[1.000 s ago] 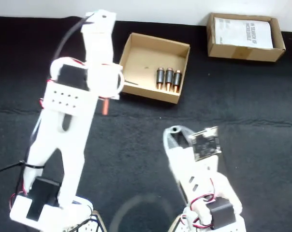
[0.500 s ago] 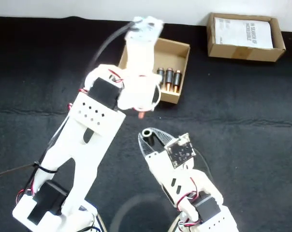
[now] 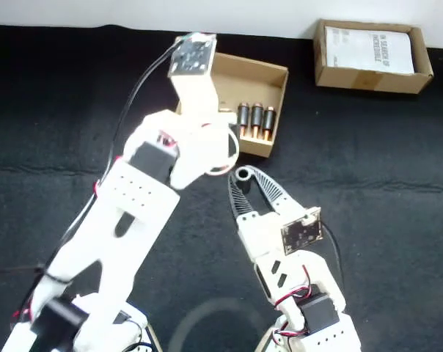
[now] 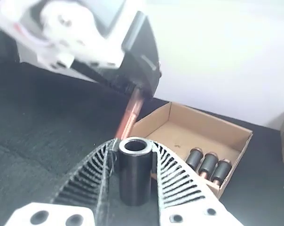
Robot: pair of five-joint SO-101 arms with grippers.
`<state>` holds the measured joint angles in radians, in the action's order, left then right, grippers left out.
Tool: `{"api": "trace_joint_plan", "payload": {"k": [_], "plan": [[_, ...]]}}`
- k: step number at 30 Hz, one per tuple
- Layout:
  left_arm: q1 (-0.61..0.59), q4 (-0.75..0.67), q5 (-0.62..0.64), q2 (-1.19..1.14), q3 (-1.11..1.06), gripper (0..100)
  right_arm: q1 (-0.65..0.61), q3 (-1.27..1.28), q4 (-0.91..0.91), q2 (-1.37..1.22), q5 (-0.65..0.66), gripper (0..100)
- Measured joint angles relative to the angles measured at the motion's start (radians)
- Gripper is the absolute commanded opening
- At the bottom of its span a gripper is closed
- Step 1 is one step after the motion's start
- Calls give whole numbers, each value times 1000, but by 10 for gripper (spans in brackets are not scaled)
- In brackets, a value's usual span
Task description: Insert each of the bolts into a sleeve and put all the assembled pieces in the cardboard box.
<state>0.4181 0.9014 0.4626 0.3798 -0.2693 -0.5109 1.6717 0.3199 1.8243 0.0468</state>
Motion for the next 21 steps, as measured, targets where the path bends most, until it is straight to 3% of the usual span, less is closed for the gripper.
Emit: {"api": "trace_joint_plan", "payload": {"k": [8,14,21], "plan": [[2,-446,-8,305,-404,8,6,0,-8,0,0,7],[58,-496,-121,497,-491,8,6,0,-8,0,0,7],[112,-486,-135,595,-494,8,6,0,-8,0,0,7]]}}
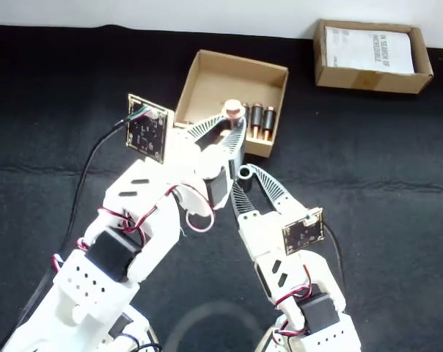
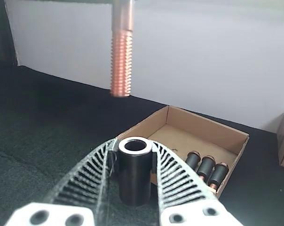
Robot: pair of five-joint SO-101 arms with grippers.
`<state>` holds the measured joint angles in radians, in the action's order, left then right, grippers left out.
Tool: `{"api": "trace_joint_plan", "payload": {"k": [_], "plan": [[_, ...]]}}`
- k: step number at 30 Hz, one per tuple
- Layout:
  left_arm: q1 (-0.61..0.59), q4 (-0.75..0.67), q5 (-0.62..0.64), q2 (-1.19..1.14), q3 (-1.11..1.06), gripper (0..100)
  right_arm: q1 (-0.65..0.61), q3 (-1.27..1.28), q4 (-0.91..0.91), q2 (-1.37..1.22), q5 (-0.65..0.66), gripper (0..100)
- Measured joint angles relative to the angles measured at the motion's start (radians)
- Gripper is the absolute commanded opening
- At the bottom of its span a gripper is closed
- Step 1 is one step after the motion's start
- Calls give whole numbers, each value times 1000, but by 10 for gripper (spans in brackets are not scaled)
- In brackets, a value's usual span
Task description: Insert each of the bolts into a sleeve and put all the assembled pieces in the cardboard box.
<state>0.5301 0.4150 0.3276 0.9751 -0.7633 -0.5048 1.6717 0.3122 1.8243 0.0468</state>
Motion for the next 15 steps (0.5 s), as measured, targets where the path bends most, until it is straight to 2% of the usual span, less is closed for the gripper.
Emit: {"api": "trace_joint_plan", "payload": {"k": [15], "plan": [[43,12,0,11,-104,8,0,0,0,-2,0,7]]}}
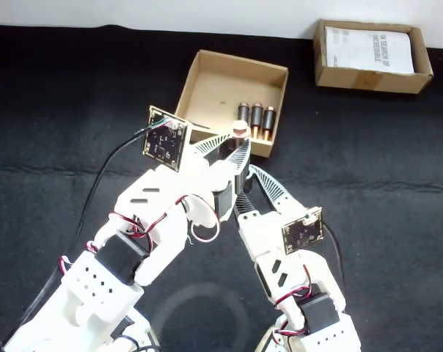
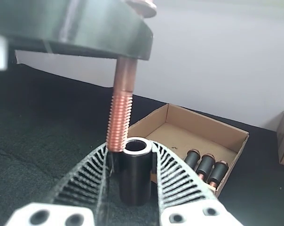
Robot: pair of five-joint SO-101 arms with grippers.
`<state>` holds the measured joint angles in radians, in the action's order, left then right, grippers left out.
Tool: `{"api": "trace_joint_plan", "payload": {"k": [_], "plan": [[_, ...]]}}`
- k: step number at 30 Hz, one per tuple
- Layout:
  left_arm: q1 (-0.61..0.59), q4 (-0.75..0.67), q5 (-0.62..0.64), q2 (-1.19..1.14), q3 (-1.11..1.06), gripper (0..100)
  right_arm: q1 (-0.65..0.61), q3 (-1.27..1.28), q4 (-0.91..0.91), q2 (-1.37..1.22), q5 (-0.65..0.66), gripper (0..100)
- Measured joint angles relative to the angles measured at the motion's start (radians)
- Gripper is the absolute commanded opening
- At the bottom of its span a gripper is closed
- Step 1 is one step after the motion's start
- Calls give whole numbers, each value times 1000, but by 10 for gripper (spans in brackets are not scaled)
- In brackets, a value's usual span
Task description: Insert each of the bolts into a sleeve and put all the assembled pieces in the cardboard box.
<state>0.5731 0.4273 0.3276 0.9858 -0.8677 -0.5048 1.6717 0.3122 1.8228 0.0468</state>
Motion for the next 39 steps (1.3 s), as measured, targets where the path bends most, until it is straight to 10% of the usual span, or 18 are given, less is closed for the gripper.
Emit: {"api": "trace_joint_plan", "payload": {"k": [39], "plan": [[9,-176,-135,0,-190,9,3,0,37,0,0,7]]}}
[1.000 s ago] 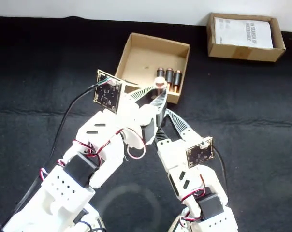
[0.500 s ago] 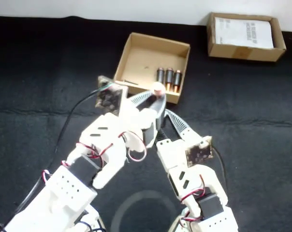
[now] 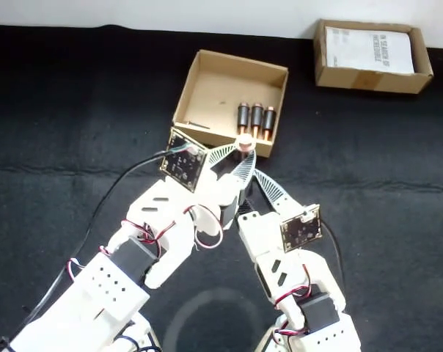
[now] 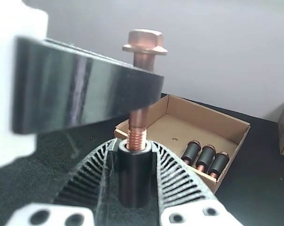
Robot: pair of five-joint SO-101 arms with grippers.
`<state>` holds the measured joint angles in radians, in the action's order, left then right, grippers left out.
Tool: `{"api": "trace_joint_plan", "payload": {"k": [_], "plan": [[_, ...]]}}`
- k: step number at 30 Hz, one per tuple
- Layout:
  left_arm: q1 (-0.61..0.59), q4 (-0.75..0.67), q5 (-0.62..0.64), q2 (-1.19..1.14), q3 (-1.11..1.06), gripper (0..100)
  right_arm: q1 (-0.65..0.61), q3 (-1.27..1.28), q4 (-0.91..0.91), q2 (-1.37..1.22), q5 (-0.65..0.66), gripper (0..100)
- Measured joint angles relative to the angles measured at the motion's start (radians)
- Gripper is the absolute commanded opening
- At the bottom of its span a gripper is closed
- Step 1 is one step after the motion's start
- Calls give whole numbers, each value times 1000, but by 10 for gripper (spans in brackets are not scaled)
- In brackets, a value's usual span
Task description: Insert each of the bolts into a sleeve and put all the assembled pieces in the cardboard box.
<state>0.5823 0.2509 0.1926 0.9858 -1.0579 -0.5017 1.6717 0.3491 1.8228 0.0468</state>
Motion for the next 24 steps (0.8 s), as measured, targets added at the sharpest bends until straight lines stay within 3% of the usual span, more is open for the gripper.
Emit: {"api": "trace_joint_plan", "payload": {"k": [3,9,24], "plan": [[0,63,-2,0,-3,39,0,0,0,0,-2,7],[-8,253,2,6,-2,264,0,0,3,-2,-2,7],[-43,729,41,40,259,260,29,0,5,-2,2,7]]}}
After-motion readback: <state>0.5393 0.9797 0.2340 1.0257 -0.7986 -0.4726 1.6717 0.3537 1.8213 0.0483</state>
